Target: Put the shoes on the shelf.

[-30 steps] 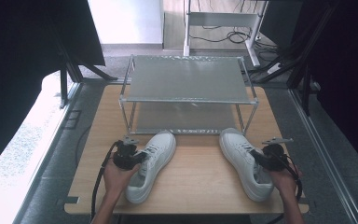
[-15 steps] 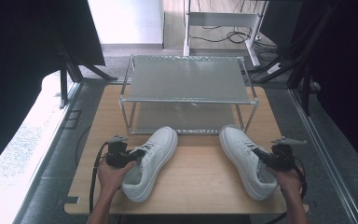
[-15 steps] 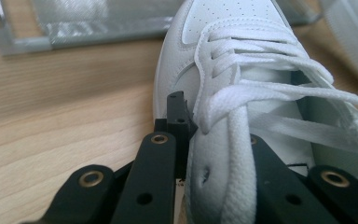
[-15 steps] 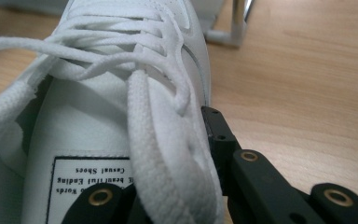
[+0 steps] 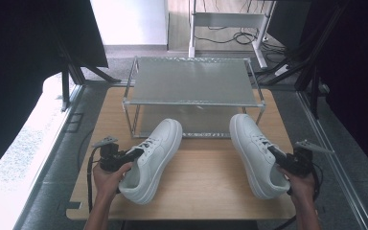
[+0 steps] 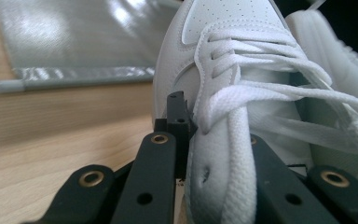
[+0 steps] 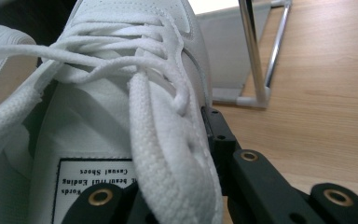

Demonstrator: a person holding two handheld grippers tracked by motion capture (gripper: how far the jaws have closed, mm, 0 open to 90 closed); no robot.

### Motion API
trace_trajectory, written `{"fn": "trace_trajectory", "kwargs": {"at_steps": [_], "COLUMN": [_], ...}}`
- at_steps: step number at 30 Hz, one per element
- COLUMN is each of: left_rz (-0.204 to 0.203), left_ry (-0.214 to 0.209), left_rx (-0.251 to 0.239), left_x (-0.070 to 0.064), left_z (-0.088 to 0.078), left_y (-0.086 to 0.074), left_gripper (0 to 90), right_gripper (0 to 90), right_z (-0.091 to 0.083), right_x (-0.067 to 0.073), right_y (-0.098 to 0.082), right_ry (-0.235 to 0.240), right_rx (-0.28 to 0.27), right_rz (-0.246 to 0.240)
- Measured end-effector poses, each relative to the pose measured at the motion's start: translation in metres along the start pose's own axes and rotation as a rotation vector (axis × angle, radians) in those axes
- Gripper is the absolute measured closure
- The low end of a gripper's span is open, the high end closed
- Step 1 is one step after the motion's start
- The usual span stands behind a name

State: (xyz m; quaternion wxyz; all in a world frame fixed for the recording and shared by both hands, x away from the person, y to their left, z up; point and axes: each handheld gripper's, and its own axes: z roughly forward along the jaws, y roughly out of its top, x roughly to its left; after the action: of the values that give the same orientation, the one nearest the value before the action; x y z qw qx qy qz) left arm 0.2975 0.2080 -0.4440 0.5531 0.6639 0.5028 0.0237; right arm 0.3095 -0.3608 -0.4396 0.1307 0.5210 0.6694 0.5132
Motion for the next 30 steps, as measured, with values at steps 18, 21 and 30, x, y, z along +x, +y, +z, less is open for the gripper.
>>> {"fn": "trace_trajectory", "kwargs": {"at_steps": [18,21,30], "left_rz": [-0.065,-0.066,-0.078], "left_ry": [-0.126,-0.121,-0.130], "left_rx": [-0.129,-0.137,-0.159], "left_x": [0.006,0.005,0.004], "left_z": [-0.018,-0.019,-0.021], "left_y": [0.004,0.005,0.006], "left_gripper": [83.7,83.7,83.8], "right_gripper": [86.5,86.5,86.6], "right_z": [-0.007,-0.006,-0.007], "right_x": [0.005,0.006,0.010], "right_y": [0.003,0.003,0.006], "right_ry": [0.090,0.092,0.111], "right_rx": [-0.068,-0.071,-0.088], "right_rz": [0.061,0.063,0.065]}}
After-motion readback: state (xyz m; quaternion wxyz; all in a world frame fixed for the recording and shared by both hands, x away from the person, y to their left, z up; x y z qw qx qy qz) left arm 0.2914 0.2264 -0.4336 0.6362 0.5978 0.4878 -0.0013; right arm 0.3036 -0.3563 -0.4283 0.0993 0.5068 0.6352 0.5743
